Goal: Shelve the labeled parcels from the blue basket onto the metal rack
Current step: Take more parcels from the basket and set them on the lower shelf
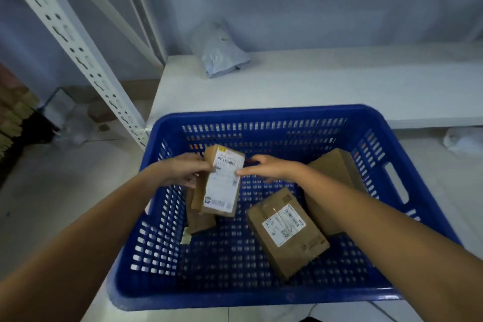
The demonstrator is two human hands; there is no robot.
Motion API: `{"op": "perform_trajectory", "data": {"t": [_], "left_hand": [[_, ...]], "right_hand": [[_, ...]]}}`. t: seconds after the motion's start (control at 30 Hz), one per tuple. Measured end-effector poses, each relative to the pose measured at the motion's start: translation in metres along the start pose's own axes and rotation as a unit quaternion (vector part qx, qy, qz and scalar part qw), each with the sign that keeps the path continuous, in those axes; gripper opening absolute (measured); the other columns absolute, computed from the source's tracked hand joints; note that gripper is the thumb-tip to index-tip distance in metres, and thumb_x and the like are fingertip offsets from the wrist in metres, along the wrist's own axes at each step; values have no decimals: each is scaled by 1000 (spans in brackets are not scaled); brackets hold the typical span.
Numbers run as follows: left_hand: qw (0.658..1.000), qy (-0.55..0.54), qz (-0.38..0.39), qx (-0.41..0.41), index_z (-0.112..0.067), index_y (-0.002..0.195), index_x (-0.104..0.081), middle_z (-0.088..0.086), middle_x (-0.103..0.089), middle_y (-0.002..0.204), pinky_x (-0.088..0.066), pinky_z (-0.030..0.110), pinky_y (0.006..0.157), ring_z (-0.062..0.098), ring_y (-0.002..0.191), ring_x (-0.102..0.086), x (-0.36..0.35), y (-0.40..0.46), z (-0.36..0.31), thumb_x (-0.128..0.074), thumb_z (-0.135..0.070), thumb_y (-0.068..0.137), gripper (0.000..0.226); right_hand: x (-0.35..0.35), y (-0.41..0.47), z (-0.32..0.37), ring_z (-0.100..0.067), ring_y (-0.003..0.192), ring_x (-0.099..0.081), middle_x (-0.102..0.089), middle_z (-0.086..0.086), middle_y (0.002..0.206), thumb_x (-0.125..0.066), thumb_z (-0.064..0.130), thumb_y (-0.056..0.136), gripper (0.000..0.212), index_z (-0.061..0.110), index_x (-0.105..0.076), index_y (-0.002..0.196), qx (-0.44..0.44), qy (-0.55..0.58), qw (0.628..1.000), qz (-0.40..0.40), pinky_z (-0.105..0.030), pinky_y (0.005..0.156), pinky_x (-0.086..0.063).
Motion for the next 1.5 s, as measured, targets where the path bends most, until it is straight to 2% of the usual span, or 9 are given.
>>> {"op": "perform_trajectory", "data": {"t": [0.2,0.37,0.57,0.83,1.0,1.1,1.2,1.37,1.5], "left_hand": [[981,-170,13,-93,-18,114,-61,5,-72,113,-53,35,84,22,105,-68,32,-100,-115,-76,-30,70,47],[973,-175,49,-140,-15,115,-60,8,-71,114,-57,35,80,22,103,-69,47,-208,-231,-79,-31,68,53],[969,-174,37,-172,-11,124,-53,10,-69,118,-55,37,86,27,110,-66,66,-354,-368,-83,-36,66,70],[958,-178,-76,-210,-12,122,-51,10,-65,123,-47,50,101,29,112,-62,92,-509,-521,-73,-27,81,49],[927,-103,-215,-288,-24,115,-46,-9,-57,108,-51,27,75,14,100,-57,96,-595,-620,-73,-43,78,50],[907,-115,-217,-342,-20,109,-54,-3,-62,104,-52,30,78,16,98,-60,84,-632,-654,-63,-49,85,39],[896,-190,-140,-376,-6,110,-63,13,-67,104,-52,39,87,23,97,-64,78,-660,-671,-53,-32,95,31],[870,-195,-227,-392,-12,104,-63,9,-64,108,-49,37,87,25,105,-59,94,-669,-659,-61,-17,91,15],[918,-227,-108,-306,-9,121,-56,11,-63,116,-47,40,93,26,108,-60,85,-653,-647,-65,-36,87,44]], "right_hand": [[59,-107,110,-28,112,-61,-68,-9,122,-78,35,78,46,17,-68,119,60,292,948,113,-43,104,-44],[132,-219,207,-27,110,-65,-68,-9,121,-75,27,79,36,16,-71,114,81,303,944,102,-43,105,-46],[201,-362,326,-28,113,-58,-64,-10,123,-86,37,67,71,12,-58,127,112,267,954,81,-46,110,-38],[284,-523,465,-32,116,-62,-62,-14,129,-72,50,80,65,19,-54,133,159,236,957,-57,-52,103,-48],[318,-609,549,-14,114,-56,-51,14,125,-74,64,67,83,41,-33,136,197,138,956,-166,-27,86,-52],[324,-635,577,-16,121,-51,-48,11,129,-74,69,59,100,38,-25,140,211,137,943,-217,-29,90,-47],[323,-650,592,-22,115,-60,-62,-4,126,-72,59,69,76,27,-48,134,245,264,915,-179,-38,88,-54],[322,-660,589,-34,104,-68,-69,-17,118,-79,47,65,74,21,-55,130,276,498,818,-83,-53,87,-54],[316,-668,596,-35,114,-62,-61,-18,132,-75,48,68,79,17,-52,137,305,489,816,-38,-55,100,-48]]}}
Point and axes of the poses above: each hand's wrist, its own y-axis towards the middle knuckle, its own x-axis out of the back of the hand, z = x × y, the point moved 6 cm from there along y, towards the middle knuckle
